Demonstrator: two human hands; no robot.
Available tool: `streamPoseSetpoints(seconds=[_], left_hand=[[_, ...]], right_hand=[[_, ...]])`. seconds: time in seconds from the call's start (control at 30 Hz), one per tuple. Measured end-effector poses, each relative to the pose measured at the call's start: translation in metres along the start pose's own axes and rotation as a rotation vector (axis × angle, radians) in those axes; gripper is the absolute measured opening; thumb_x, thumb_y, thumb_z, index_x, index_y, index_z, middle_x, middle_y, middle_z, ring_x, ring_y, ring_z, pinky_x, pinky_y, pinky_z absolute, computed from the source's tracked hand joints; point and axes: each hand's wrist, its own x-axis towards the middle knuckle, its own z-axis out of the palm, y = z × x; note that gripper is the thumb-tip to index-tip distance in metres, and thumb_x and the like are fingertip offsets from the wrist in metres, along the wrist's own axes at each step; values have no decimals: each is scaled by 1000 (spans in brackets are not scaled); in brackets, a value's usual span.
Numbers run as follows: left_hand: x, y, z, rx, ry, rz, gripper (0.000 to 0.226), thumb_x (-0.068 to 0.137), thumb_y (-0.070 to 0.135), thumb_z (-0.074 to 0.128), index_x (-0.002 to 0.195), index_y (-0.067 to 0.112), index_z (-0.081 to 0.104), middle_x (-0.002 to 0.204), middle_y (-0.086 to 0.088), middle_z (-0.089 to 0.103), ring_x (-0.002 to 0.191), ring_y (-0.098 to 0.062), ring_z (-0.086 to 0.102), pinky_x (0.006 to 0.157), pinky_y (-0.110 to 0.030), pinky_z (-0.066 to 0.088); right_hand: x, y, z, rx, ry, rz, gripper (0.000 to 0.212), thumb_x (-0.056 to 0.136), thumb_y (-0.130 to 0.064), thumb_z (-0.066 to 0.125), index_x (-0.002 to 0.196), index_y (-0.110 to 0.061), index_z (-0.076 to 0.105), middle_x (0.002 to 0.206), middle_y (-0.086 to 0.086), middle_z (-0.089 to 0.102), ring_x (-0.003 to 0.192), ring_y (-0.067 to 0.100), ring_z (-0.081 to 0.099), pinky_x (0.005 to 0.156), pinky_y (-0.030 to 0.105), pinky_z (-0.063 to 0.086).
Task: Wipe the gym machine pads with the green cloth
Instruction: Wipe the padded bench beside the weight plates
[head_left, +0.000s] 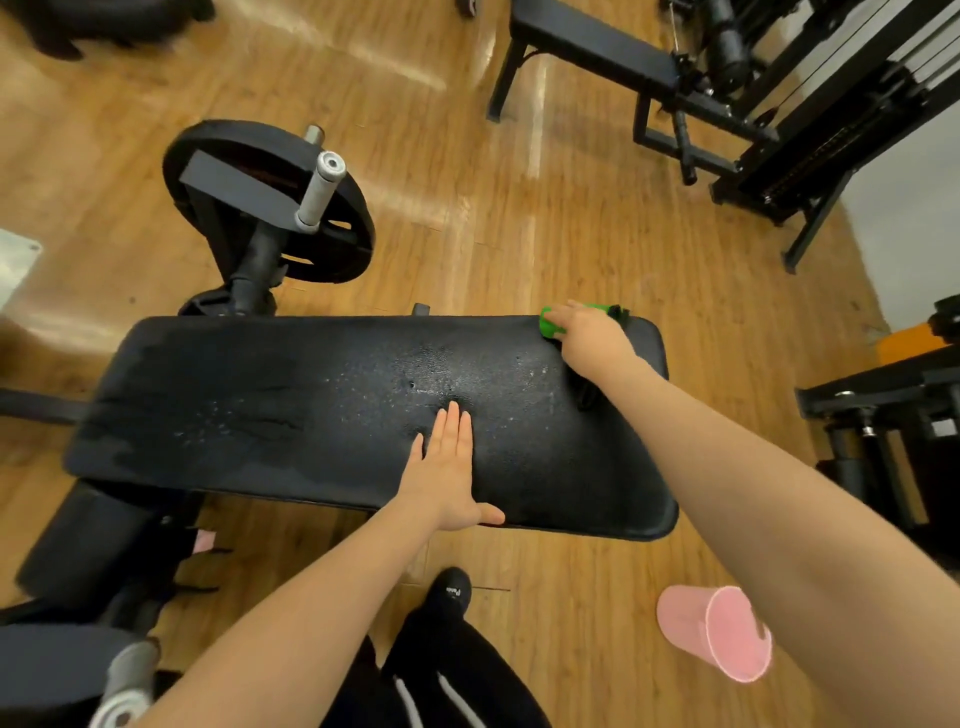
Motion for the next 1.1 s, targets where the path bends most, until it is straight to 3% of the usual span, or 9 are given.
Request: streamPoseSetpoints(seconds=[0.17, 0.33, 0.73, 0.77, 0.83, 0.9, 1.1], left_hand=[[1, -1, 1, 4, -7, -11, 127, 78, 71, 58, 147, 5, -26, 154, -12, -33, 144, -27, -27, 118, -46, -5], [-1, 0, -1, -3, -9, -22, 126, 78, 70, 59, 147, 6, -25, 155, -11, -33, 144, -26, -26, 118, -46, -4], [0, -2, 1, -14, 10, -9, 125, 79, 70, 58, 148, 7, -25, 155, -11, -33, 144, -26, -26, 118, -46, -4], [0, -2, 1, -19, 18, -8, 125, 79, 70, 58, 148, 7, -24, 155, -11, -32, 144, -26, -26, 118, -46, -4], [-1, -2, 1, -22, 28, -3, 125, 79, 70, 59, 148, 6, -24, 155, -12, -31, 145, -26, -24, 118, -46, -3], [-1, -1, 0, -22, 28, 1, 125, 79, 69, 59, 148, 6, -23, 156, -12, -30, 145, -26, -24, 118, -46, -3], [-7, 0, 2, -31, 73, 19, 121, 81, 68, 57, 150, 4, -18, 157, -14, -25, 146, -27, -21, 119, -46, 0]], right_hand=[[-18, -14, 15, -56, 38, -42, 49, 83, 11, 42, 126, -8, 54, 140, 9, 45, 133, 27, 33, 104, 34, 28], [-77, -26, 27, -26, 30, -89, 54, 88, 5, 41, 139, -12, 40, 152, 6, 29, 142, 21, 18, 113, 34, 11], [-189, -53, 60, 20, 21, -93, 58, 91, 1, 43, 146, -14, 28, 155, 3, 20, 144, 18, 10, 114, 30, -3], [-194, -54, 62, 14, 60, -104, 59, 86, 2, 51, 142, -12, 37, 151, 5, 29, 142, 19, 20, 112, 31, 1], [-201, -58, 65, 2, 96, -90, 63, 57, 1, 80, 117, -11, 65, 126, 8, 60, 122, 21, 53, 104, 36, 29], [-207, -55, 73, 0, 148, -84, 66, 34, 0, 88, 97, -15, 74, 106, 3, 71, 103, 19, 66, 88, 35, 47], [-223, -57, 80, -55, 140, -101, 72, 30, -2, 87, 100, -17, 74, 108, 1, 70, 104, 18, 65, 88, 38, 48]])
